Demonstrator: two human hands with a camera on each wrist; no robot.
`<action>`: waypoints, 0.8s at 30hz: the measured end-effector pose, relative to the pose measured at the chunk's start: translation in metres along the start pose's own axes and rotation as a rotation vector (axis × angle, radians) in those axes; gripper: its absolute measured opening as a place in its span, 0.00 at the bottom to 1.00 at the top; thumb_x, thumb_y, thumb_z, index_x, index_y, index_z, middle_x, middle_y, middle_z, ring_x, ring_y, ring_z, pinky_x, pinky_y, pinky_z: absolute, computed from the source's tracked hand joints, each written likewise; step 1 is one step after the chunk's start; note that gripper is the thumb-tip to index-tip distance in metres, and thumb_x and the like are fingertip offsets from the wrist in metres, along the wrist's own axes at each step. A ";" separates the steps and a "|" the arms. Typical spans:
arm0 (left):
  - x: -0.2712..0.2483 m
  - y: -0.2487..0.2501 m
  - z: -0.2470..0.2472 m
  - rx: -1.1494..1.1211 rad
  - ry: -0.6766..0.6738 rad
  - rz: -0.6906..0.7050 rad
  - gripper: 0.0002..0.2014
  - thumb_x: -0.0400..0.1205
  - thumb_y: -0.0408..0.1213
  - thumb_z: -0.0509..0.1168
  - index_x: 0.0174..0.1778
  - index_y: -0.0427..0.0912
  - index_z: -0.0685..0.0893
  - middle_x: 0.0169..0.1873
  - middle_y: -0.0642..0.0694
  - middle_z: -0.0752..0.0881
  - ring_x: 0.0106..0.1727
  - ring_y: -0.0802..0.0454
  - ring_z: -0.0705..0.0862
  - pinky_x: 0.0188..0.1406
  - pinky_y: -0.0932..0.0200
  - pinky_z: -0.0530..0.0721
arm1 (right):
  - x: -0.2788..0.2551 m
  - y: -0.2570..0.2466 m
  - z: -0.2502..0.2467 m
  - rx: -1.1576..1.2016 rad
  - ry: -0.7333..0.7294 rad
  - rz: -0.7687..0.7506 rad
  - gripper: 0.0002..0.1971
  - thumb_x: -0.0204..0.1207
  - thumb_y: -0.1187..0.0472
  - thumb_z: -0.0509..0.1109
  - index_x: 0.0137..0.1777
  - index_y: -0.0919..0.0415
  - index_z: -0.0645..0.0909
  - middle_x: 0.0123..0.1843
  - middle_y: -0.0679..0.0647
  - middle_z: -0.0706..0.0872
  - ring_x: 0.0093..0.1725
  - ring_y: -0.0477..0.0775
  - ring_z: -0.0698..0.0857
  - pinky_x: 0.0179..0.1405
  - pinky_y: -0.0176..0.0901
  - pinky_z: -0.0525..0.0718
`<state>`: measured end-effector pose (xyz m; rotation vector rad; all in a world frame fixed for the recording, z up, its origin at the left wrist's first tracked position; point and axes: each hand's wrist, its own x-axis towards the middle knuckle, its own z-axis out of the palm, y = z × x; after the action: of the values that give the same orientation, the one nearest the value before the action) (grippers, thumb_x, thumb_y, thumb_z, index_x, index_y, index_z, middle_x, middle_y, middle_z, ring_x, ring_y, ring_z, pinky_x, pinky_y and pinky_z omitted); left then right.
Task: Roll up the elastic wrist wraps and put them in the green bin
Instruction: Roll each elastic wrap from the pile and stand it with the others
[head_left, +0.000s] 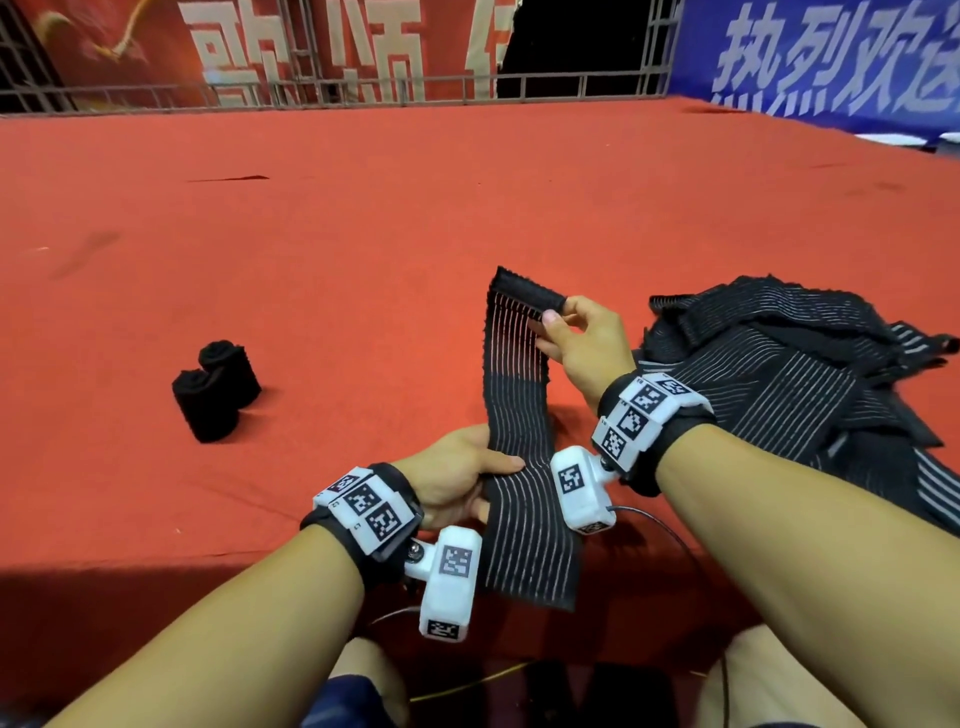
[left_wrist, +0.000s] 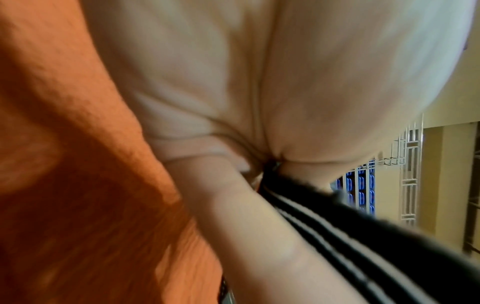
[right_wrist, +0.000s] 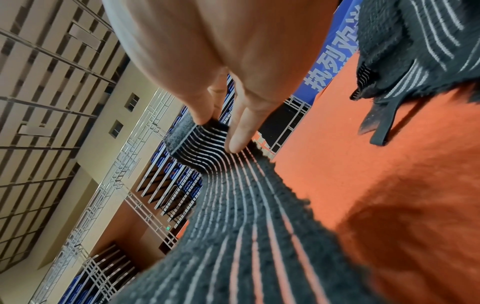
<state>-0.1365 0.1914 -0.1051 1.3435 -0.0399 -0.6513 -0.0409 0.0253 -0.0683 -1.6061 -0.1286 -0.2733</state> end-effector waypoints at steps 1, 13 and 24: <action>-0.001 0.001 0.000 0.012 -0.004 0.001 0.12 0.87 0.24 0.59 0.65 0.37 0.80 0.45 0.40 0.91 0.40 0.46 0.91 0.27 0.57 0.89 | 0.001 0.000 -0.001 -0.003 0.000 0.000 0.12 0.86 0.66 0.67 0.39 0.58 0.78 0.48 0.57 0.82 0.60 0.66 0.89 0.58 0.51 0.91; 0.002 0.012 -0.007 1.033 0.436 -0.033 0.17 0.82 0.54 0.72 0.44 0.41 0.82 0.36 0.45 0.93 0.40 0.44 0.93 0.47 0.48 0.91 | -0.010 0.016 0.000 -0.102 -0.034 0.149 0.14 0.85 0.64 0.69 0.37 0.59 0.77 0.42 0.52 0.81 0.53 0.60 0.92 0.56 0.56 0.92; 0.024 0.040 -0.021 0.775 0.579 0.345 0.19 0.83 0.44 0.71 0.70 0.53 0.81 0.65 0.51 0.86 0.62 0.51 0.87 0.68 0.44 0.84 | -0.011 0.004 0.003 -0.166 -0.100 0.084 0.20 0.85 0.67 0.68 0.76 0.60 0.76 0.67 0.50 0.77 0.53 0.49 0.89 0.61 0.51 0.89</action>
<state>-0.0926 0.2018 -0.0824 2.1676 -0.0573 0.0954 -0.0505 0.0295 -0.0756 -1.7864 -0.1167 -0.1416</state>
